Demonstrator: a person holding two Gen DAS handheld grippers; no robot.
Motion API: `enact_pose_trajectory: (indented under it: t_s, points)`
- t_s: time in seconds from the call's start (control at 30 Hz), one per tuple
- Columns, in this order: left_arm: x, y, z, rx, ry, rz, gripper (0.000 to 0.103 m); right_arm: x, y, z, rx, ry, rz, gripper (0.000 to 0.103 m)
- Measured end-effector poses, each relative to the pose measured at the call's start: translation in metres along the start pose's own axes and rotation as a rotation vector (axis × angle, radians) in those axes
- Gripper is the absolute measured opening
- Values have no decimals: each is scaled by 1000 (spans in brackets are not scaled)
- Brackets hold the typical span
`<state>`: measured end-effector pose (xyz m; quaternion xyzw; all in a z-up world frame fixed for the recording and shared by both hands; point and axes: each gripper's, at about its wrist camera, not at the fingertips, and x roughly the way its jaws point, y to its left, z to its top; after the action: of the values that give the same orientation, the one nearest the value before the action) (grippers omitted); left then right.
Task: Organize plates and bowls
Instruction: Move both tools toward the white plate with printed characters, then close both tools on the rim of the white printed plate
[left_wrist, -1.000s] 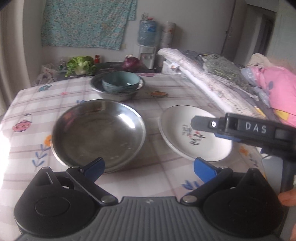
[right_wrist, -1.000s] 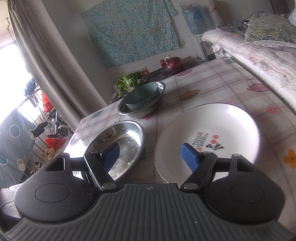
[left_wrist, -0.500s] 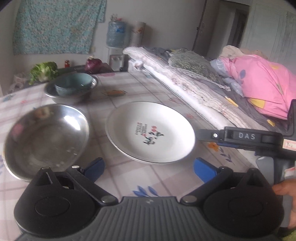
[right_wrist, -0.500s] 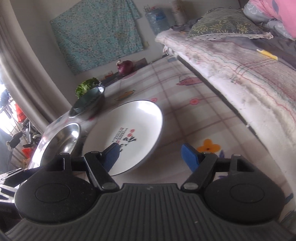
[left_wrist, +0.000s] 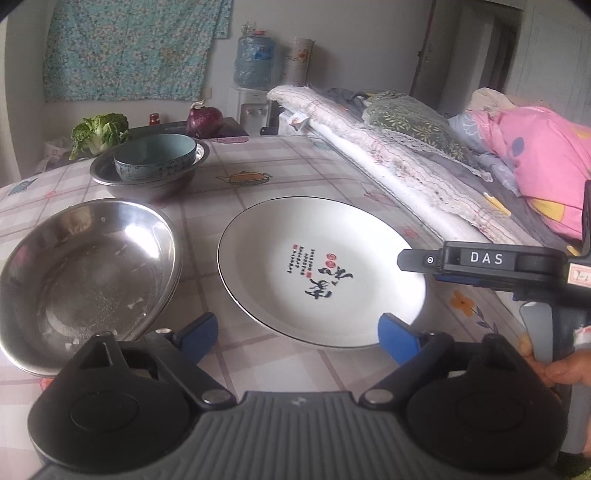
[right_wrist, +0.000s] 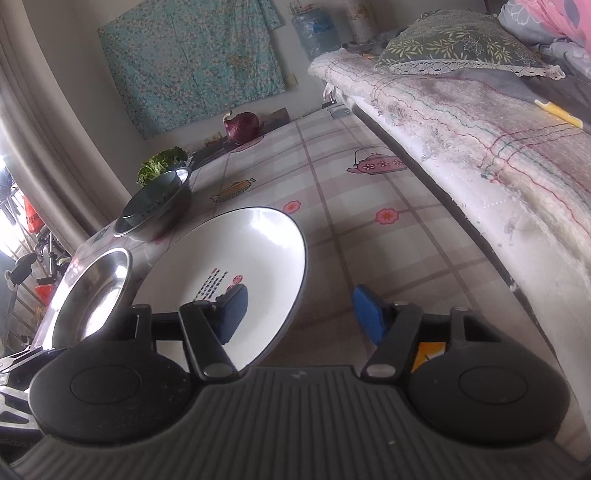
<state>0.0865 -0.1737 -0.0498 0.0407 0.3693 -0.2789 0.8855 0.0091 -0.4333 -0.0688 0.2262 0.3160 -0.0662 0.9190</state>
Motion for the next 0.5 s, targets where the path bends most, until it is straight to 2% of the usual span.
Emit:
enact_pose_trajectory:
  t_s: [0.1,0.27,0.4,0.5]
  points:
    - [9,1,2,-23,22,8,77,10,-2,5,-6,2,-1,51]
    - [23,4,3,-43,57,57,62,23,-2,12,-46,7,-16,43]
    - [32,6,4,-61,75,74,49,34,0,14,-76,28,-20,29]
    - [35,7,6,-67,72,81,39,40,6,15,-103,37,-11,22]
